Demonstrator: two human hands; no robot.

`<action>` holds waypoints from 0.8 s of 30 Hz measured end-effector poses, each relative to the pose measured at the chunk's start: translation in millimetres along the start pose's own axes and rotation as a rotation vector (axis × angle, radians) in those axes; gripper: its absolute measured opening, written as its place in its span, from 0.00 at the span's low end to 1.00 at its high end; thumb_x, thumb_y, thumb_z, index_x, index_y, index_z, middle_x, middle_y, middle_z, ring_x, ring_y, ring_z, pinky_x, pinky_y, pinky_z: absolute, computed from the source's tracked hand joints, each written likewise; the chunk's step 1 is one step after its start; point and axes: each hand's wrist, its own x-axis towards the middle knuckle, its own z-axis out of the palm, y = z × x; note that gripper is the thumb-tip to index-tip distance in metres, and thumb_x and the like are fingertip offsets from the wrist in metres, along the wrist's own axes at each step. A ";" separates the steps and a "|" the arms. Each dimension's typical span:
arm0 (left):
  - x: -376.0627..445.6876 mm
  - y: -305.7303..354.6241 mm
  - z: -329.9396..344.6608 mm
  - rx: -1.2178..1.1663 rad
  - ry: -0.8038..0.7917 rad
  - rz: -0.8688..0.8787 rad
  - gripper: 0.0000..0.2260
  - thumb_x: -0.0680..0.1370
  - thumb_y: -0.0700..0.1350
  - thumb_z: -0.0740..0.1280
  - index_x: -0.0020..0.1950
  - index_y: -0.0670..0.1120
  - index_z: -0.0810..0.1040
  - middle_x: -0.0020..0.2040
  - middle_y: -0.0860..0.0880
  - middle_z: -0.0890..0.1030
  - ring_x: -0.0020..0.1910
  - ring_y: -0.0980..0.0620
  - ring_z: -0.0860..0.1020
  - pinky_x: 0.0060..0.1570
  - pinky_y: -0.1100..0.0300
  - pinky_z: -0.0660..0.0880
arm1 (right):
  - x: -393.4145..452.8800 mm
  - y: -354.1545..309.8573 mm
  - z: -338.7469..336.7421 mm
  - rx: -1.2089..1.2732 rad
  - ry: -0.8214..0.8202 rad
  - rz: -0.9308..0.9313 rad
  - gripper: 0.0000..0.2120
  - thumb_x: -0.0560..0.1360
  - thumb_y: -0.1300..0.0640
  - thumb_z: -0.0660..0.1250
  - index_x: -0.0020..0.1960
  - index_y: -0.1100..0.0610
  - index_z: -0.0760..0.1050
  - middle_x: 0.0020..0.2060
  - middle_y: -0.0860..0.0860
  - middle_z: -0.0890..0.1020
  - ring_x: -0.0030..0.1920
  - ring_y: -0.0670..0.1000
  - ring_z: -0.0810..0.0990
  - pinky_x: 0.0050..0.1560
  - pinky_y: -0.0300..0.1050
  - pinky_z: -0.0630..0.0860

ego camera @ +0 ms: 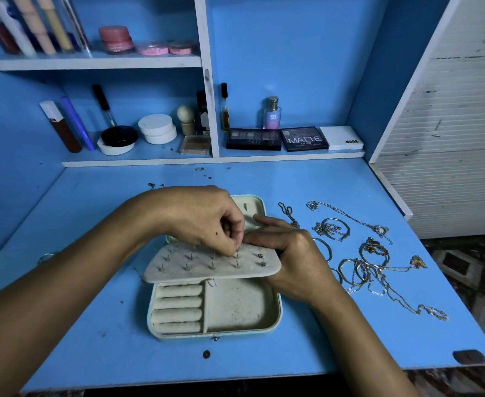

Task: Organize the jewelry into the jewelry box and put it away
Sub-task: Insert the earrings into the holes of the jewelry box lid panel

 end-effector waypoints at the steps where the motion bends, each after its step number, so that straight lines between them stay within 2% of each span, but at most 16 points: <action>1: 0.4 -0.6 0.2 0.000 -0.001 0.001 0.03 0.73 0.45 0.72 0.42 0.54 0.83 0.37 0.61 0.82 0.39 0.64 0.79 0.41 0.69 0.74 | 0.0 0.1 0.0 -0.003 -0.002 0.001 0.09 0.70 0.56 0.76 0.50 0.56 0.86 0.47 0.43 0.87 0.49 0.42 0.84 0.68 0.50 0.72; 8: -0.6 -3.7 2.5 -0.016 0.006 0.007 0.03 0.74 0.45 0.72 0.43 0.54 0.83 0.38 0.60 0.83 0.39 0.64 0.79 0.41 0.70 0.74 | -0.3 0.4 0.6 -0.017 -0.005 0.004 0.10 0.69 0.57 0.76 0.51 0.55 0.86 0.48 0.43 0.87 0.50 0.42 0.84 0.69 0.46 0.72; 13: -8.0 -9.6 3.9 -0.066 0.077 0.027 0.03 0.76 0.46 0.72 0.45 0.55 0.83 0.40 0.61 0.83 0.38 0.66 0.78 0.39 0.73 0.71 | 0.3 -3.9 -0.2 0.003 0.010 0.029 0.11 0.70 0.53 0.73 0.51 0.54 0.86 0.48 0.42 0.87 0.53 0.40 0.82 0.69 0.38 0.70; 15: -15.5 -15.6 4.1 -0.108 0.147 0.056 0.03 0.76 0.48 0.72 0.47 0.56 0.83 0.43 0.61 0.83 0.42 0.66 0.79 0.42 0.71 0.73 | -0.7 -3.6 -0.2 0.004 0.018 0.053 0.13 0.69 0.51 0.72 0.52 0.54 0.86 0.48 0.43 0.87 0.57 0.37 0.79 0.68 0.37 0.70; 17: -26.0 -24.1 4.8 -0.159 0.222 0.078 0.03 0.75 0.52 0.73 0.48 0.58 0.82 0.46 0.61 0.83 0.48 0.62 0.81 0.50 0.63 0.77 | -1.9 -1.9 0.3 0.004 0.018 0.083 0.16 0.68 0.49 0.72 0.53 0.53 0.86 0.49 0.44 0.87 0.61 0.38 0.76 0.67 0.38 0.72; 20: -44.7 -34.6 9.5 -0.237 0.269 0.099 0.12 0.70 0.63 0.73 0.49 0.59 0.81 0.50 0.60 0.83 0.55 0.60 0.79 0.56 0.57 0.75 | -3.4 1.6 1.0 0.005 0.011 0.107 0.17 0.66 0.52 0.76 0.53 0.54 0.86 0.50 0.45 0.87 0.64 0.44 0.78 0.66 0.42 0.73; 24: -66.1 -49.5 24.2 -0.276 0.297 0.096 0.20 0.64 0.67 0.73 0.52 0.62 0.79 0.56 0.59 0.80 0.60 0.59 0.76 0.60 0.60 0.71 | -3.2 -0.2 0.6 0.028 0.026 0.111 0.17 0.66 0.51 0.75 0.53 0.55 0.86 0.49 0.46 0.87 0.62 0.38 0.75 0.66 0.37 0.71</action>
